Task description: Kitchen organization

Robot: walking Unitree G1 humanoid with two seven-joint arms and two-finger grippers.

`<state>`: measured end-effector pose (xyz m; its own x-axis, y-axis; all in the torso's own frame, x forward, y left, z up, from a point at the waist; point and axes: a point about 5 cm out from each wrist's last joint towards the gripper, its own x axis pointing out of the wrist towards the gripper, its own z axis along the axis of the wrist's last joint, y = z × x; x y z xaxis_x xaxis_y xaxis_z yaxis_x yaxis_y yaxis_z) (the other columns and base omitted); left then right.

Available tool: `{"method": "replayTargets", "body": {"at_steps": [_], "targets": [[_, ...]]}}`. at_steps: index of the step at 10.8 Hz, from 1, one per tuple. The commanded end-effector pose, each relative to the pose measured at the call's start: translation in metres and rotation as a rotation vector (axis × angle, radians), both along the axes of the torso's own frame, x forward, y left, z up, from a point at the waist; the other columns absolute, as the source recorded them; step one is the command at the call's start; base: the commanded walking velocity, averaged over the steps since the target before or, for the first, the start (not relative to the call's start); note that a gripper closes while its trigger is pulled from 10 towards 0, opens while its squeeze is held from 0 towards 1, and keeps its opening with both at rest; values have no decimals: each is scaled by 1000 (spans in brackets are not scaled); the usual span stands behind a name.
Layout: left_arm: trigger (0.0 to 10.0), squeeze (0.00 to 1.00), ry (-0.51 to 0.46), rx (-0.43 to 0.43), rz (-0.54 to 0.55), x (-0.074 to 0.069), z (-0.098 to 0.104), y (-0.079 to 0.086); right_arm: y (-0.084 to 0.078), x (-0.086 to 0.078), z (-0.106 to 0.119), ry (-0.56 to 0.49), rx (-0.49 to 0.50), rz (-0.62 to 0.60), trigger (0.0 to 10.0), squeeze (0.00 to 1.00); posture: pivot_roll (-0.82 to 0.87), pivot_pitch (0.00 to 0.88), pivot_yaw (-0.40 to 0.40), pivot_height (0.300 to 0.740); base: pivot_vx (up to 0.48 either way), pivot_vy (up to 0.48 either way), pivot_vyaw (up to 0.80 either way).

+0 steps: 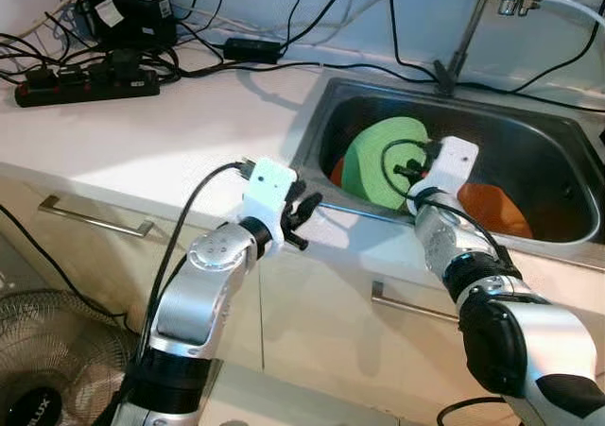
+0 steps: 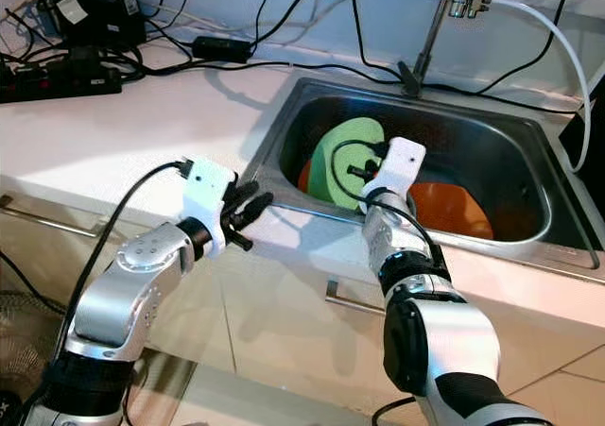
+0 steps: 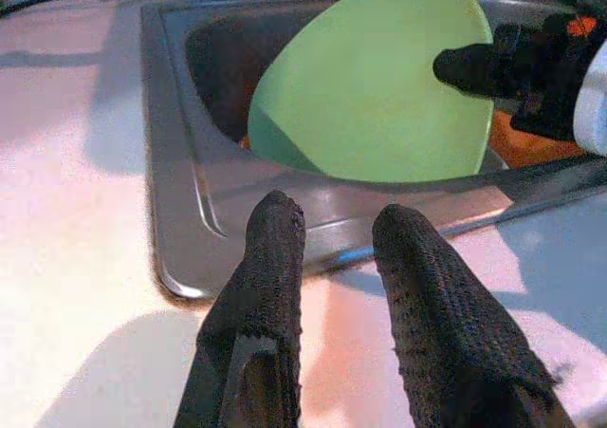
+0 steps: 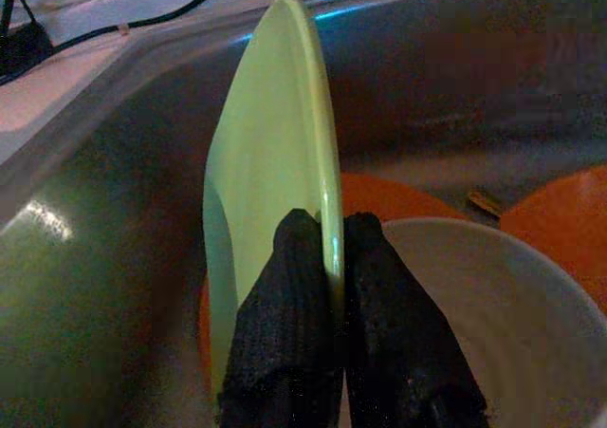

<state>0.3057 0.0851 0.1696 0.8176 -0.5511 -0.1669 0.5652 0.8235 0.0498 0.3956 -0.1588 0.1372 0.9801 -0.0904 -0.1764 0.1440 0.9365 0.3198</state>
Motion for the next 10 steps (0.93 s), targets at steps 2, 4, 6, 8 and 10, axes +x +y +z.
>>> {"method": "replayTargets", "body": {"at_steps": [2, 4, 6, 8, 10], "targets": [[10000, 0, 11, 3, -30, -4, 1, -4, 3, -1, -4, 31, 28, 13, 10000, 1000, 303, 36, -62, 740, 0, 0, 0], [10000, 0, 19, 10, -45, -6, -1, -6, 6, 0, -4, 31, 13, 43, 10000, 1000, 302, 33, -61, 740, 0, 0, 0], [10000, 0, 24, 6, -44, -6, -1, -6, 6, 0, -2, 26, 7, 39, 10000, 0, 300, 37, -60, 740, 0, 0, 0], [10000, 0, 27, 9, -42, -5, -1, -5, 3, 2, 4, 0, -57, 32, 10000, 0, 295, 38, -60, 740, 0, 0, 0], [10000, 0, 22, 19, -37, -4, -2, -4, -3, 6, 19, -69, -166, 7, 10000, 0, 289, 38, -60, 740, 0, 0, 0]]}}
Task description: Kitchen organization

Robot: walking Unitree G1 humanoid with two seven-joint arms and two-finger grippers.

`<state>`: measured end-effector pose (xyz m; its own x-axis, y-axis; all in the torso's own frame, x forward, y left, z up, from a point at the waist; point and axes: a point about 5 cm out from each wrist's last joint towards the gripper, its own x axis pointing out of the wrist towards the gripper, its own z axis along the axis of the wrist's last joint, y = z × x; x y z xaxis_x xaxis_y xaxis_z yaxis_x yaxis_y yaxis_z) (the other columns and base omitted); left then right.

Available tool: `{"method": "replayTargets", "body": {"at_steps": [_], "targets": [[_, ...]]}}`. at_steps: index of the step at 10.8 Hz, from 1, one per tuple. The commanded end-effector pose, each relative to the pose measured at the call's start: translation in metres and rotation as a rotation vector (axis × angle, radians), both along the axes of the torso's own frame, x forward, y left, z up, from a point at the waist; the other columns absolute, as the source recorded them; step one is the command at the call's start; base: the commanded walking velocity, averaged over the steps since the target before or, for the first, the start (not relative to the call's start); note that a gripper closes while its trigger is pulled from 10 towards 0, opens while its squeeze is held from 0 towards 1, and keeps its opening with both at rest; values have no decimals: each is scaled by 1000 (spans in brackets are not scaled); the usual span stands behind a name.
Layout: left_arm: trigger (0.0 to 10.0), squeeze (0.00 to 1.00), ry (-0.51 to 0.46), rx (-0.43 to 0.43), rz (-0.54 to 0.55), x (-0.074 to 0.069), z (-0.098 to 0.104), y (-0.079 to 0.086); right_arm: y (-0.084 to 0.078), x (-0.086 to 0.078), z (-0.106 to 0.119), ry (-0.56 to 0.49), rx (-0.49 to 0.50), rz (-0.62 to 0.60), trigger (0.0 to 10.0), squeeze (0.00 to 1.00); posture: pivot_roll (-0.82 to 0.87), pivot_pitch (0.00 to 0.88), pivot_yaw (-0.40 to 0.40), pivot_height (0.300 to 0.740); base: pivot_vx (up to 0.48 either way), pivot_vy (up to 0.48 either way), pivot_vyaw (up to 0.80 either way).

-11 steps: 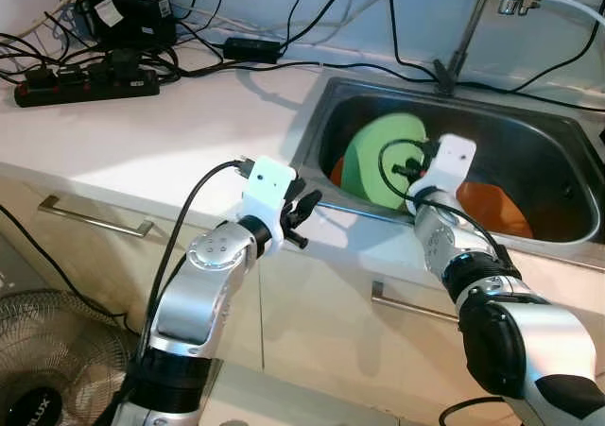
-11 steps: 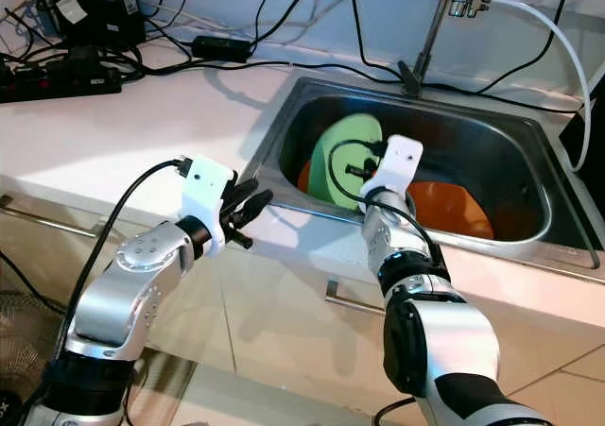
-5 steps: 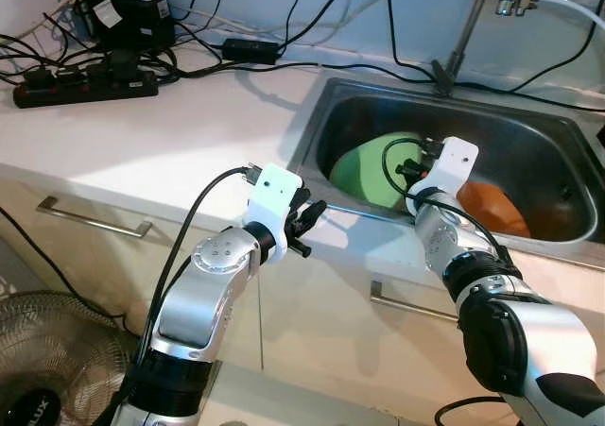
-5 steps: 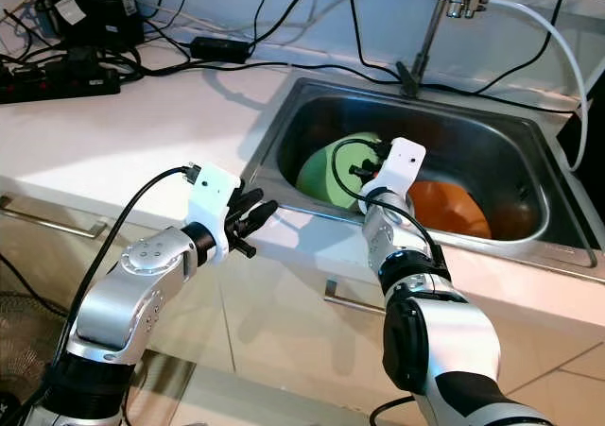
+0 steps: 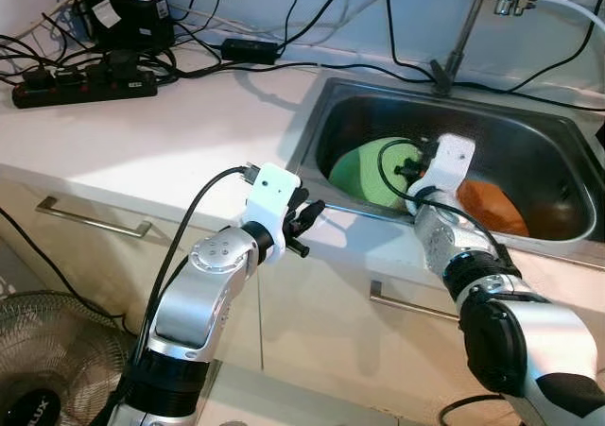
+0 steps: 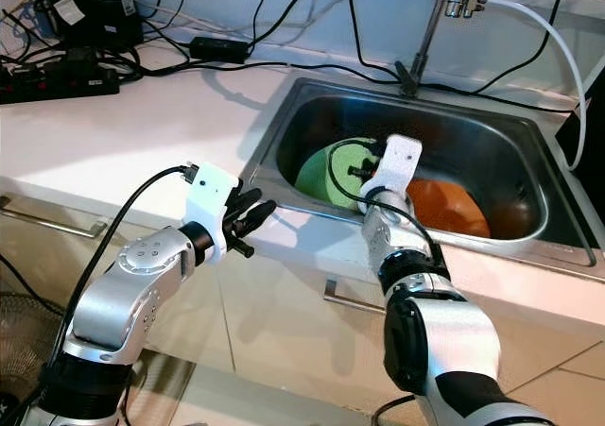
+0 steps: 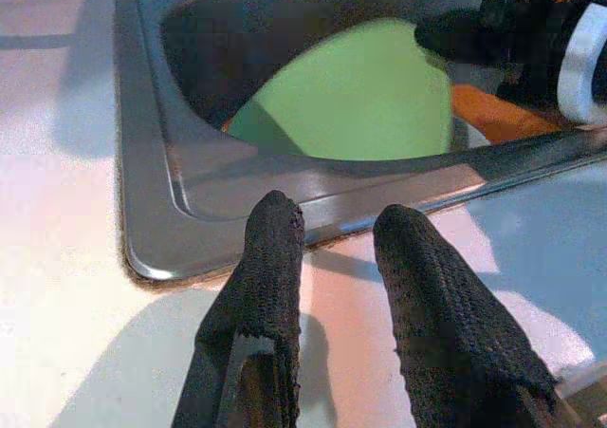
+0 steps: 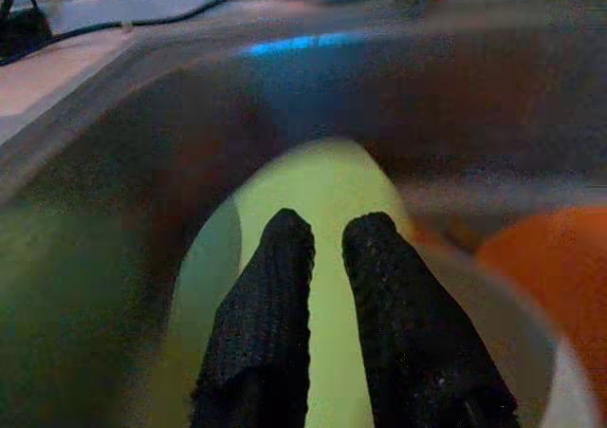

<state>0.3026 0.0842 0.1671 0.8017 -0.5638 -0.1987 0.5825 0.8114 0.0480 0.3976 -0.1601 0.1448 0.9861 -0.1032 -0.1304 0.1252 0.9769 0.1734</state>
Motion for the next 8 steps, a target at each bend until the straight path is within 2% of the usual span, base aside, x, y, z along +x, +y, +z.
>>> {"method": "replayTargets", "body": {"at_steps": [1, 3, 5, 6, 7, 8], "targets": [[10000, 0, -8, 3, -17, -1, 1, -4, -7, 6, 24, -94, -111, -32, 10000, 0, 285, 38, -60, 740, 0, 0, 0], [10000, 0, -10, 5, -19, 0, 0, -5, -12, 7, 34, -144, -195, -58, 10000, 0, 279, 36, -59, 740, 0, 0, 0], [10000, 0, -33, 0, -11, 1, 1, -5, -4, 7, 35, -175, -181, -27, 10000, 0, 279, 36, -60, 740, 0, 0, 0], [10000, 0, -90, -36, 34, 4, 7, -2, 2, 6, 36, -210, -164, -5, 10000, 0, 279, 36, -60, 740, 0, 0, 0], [10000, 0, -226, -22, 152, 14, 16, 10, 9, 3, 42, -291, -150, 32, 10000, 0, 268, 35, -60, 740, 0, 0, 0], [10000, 0, -322, -37, 272, 21, 26, 22, 17, -3, 48, -391, -147, 82, 10000, 0, 268, 35, -60, 740, 0, 0, 0]]}}
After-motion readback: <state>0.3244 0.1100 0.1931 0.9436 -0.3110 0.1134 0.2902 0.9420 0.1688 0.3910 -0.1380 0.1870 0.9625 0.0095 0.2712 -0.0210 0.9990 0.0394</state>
